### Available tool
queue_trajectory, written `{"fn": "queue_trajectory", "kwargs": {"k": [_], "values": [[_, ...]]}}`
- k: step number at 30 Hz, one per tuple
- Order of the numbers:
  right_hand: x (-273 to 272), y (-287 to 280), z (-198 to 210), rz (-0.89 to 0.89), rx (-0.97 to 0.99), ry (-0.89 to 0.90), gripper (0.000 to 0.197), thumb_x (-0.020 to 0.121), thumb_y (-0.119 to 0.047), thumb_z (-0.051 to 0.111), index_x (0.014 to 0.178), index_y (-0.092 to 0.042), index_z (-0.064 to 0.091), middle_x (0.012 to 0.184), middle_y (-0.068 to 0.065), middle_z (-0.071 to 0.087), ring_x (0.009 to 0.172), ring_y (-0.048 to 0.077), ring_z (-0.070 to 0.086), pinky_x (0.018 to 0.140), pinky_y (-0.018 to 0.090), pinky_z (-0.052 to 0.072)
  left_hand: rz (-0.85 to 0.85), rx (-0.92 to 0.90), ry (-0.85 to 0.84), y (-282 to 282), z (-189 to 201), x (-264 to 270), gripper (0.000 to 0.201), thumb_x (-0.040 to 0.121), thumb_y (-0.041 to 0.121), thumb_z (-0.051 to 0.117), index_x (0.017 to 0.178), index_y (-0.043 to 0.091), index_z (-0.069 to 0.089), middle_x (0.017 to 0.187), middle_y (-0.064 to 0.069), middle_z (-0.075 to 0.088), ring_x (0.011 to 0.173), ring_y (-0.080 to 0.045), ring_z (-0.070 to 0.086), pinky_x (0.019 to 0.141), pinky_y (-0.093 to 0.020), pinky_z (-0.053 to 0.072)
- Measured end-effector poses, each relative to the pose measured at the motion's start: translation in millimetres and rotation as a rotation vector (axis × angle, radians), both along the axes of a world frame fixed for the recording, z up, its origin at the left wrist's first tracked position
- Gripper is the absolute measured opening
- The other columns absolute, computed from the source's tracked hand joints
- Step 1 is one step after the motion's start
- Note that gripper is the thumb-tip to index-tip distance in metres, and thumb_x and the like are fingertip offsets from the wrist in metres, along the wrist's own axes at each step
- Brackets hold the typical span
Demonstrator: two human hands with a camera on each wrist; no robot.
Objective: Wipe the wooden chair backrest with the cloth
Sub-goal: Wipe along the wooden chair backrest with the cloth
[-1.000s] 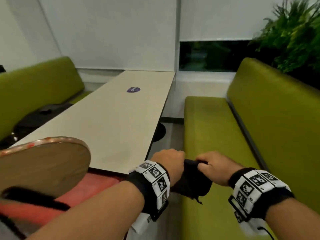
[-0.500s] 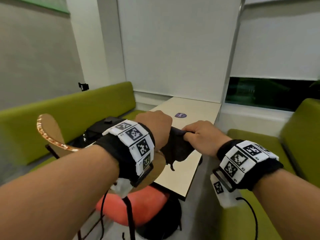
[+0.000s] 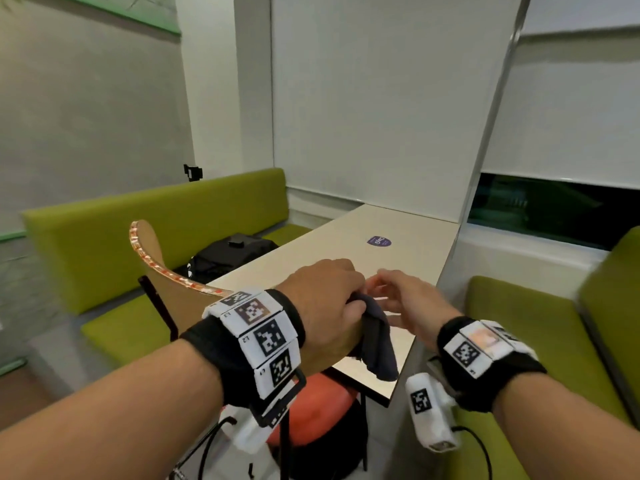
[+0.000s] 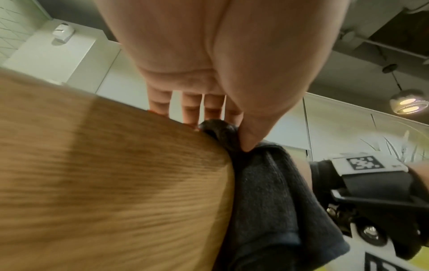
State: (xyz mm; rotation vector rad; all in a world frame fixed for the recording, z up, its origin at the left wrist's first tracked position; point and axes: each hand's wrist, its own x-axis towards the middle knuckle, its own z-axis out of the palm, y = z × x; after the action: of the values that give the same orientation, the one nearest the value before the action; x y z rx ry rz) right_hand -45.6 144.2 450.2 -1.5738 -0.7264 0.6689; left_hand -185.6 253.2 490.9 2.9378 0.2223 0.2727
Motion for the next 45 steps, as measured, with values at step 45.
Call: {"fn": "queue_trajectory", "kwargs": {"k": [45], "values": [[-19.9, 23.7, 4.0, 0.396, -0.26, -1.049, 0.038, 0.076, -0.036, 0.074, 0.106, -0.037, 0.049, 0.09, -0.012, 0.063, 0.081, 0.006, 0.058, 0.074, 0.03, 0.052, 0.338, 0.203, 0.296, 105.0, -4.3, -63.4, 0.037, 0.069, 0.061, 0.066, 0.087, 0.028, 0.06, 0.086, 0.007, 0.061, 0.081, -0.016, 0.061, 0.073, -0.037, 0.054]]}}
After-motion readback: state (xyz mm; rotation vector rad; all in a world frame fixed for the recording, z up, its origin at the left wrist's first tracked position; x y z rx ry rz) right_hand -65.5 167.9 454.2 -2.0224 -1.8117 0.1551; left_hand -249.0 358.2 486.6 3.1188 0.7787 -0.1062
